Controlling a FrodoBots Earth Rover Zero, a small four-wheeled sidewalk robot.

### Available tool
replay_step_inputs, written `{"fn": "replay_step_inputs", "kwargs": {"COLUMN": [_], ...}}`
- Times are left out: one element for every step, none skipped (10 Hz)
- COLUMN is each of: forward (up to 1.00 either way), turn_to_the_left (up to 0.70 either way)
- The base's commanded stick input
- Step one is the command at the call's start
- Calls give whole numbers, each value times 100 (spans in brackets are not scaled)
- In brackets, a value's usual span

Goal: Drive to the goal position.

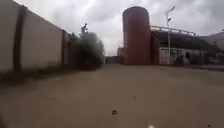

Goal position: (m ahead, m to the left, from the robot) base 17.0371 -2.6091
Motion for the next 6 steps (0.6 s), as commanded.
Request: {"fn": "replay_step_inputs", "kwargs": {"forward": [100,100,100,100,100,100], "turn_to_the_left": [0,0,0,0,0,0]}}
